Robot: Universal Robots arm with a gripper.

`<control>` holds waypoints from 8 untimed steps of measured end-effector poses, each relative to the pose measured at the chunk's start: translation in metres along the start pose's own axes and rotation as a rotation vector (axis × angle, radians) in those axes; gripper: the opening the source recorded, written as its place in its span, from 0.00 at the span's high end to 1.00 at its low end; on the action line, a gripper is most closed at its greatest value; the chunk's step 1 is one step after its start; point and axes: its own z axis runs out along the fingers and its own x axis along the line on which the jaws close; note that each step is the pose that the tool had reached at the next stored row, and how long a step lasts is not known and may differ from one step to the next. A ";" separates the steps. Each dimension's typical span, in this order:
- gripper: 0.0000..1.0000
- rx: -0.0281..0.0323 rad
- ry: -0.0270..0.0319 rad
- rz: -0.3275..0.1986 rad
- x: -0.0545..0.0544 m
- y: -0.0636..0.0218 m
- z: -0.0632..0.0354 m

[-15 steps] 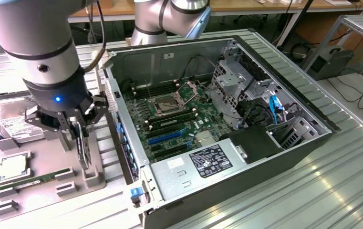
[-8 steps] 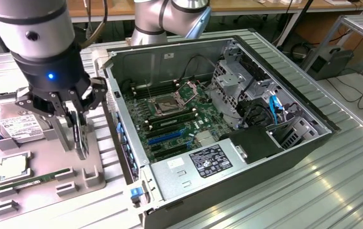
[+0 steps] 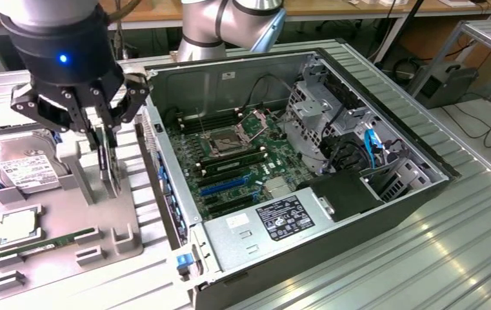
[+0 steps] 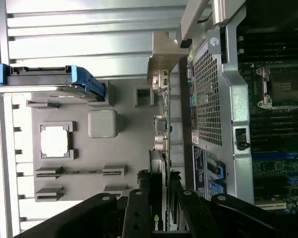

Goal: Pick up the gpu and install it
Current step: 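Pick up the gpu and move the gpu toward the slot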

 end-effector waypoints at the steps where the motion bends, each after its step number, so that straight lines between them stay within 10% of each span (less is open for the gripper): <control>1: 0.74 0.0006 0.0001 0.000 -0.002 0.0005 -0.0064; 8: 0.74 0.0043 -0.0001 0.000 -0.017 0.0031 -0.0367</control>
